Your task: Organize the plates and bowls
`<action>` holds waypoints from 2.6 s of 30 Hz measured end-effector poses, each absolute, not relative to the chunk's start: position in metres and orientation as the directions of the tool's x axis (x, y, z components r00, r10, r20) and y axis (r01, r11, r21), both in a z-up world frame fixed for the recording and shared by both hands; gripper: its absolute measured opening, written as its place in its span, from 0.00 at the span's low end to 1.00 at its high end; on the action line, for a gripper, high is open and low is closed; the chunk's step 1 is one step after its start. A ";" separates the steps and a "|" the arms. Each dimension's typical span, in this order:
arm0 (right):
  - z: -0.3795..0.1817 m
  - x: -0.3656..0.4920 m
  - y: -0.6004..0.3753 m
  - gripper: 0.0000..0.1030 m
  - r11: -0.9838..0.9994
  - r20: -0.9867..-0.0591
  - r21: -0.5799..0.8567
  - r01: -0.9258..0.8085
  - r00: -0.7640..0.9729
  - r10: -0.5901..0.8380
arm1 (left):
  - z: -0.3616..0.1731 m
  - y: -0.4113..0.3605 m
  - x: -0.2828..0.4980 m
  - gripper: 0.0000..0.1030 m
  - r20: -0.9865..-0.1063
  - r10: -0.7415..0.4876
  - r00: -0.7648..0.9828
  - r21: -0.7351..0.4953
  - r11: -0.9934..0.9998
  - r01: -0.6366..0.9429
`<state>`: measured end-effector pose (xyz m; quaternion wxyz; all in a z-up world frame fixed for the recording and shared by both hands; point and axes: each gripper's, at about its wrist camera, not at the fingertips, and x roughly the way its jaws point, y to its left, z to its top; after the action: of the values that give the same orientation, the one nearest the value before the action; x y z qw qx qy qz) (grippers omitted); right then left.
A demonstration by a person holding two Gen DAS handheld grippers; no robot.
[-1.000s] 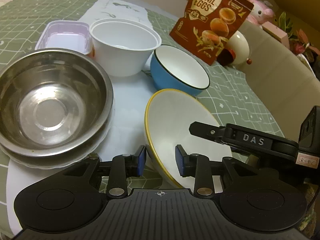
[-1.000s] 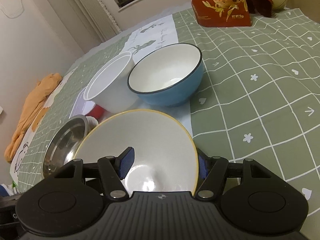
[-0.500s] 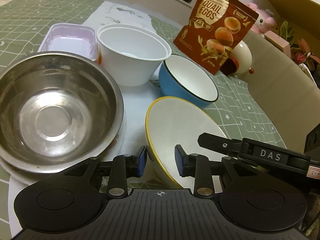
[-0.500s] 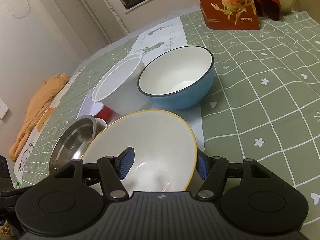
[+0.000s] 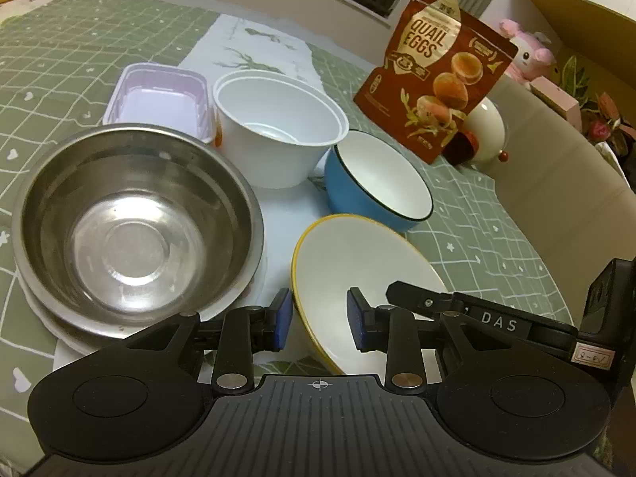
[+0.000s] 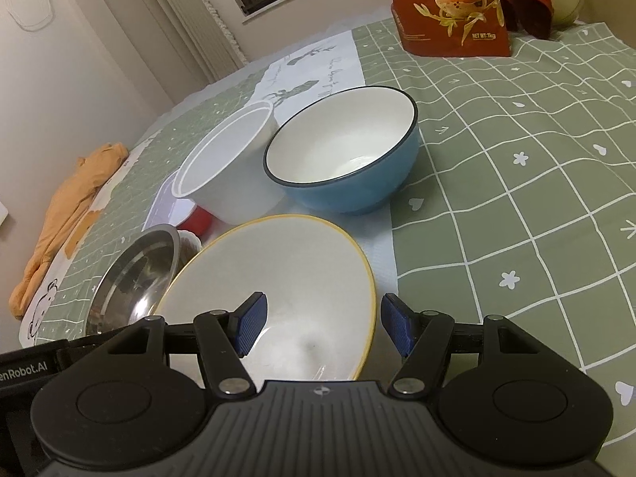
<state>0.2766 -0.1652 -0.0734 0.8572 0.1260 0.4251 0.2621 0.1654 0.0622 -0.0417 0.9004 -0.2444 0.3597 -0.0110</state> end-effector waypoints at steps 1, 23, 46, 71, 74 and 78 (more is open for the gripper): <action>-0.073 0.276 -0.166 0.63 0.831 -0.662 0.439 -0.341 0.502 0.556 | -0.042 0.062 0.165 0.31 -0.643 -0.198 0.740 -0.449 0.880 -0.155; -0.070 0.271 -0.173 0.63 0.863 -0.658 0.393 -0.319 0.557 0.506 | -0.027 0.068 0.153 0.26 -0.586 -0.187 0.788 -0.463 0.876 -0.137; -0.042 0.384 -0.199 0.65 0.863 -0.682 0.459 -0.211 0.539 0.495 | -0.024 0.079 0.354 0.26 -0.714 -0.289 0.637 -0.433 0.898 -0.078; -0.092 0.446 -0.145 0.56 0.850 -0.767 0.502 -0.160 0.371 0.523 | -0.062 0.057 0.430 0.40 -0.825 -0.295 0.482 -0.325 0.945 0.023; -0.085 0.444 -0.144 0.57 0.851 -0.769 0.501 -0.155 0.370 0.521 | -0.058 0.064 0.424 0.40 -0.809 -0.316 0.496 -0.358 0.934 0.011; -0.075 0.438 -0.141 0.57 0.848 -0.761 0.504 -0.165 0.380 0.526 | -0.047 0.067 0.417 0.40 -0.799 -0.311 0.514 -0.366 0.931 -0.006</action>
<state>0.4384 -0.1411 -0.0752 0.8120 0.1756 0.5144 0.2127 0.4169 0.0667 -0.0475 0.8546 -0.1637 0.4847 -0.0891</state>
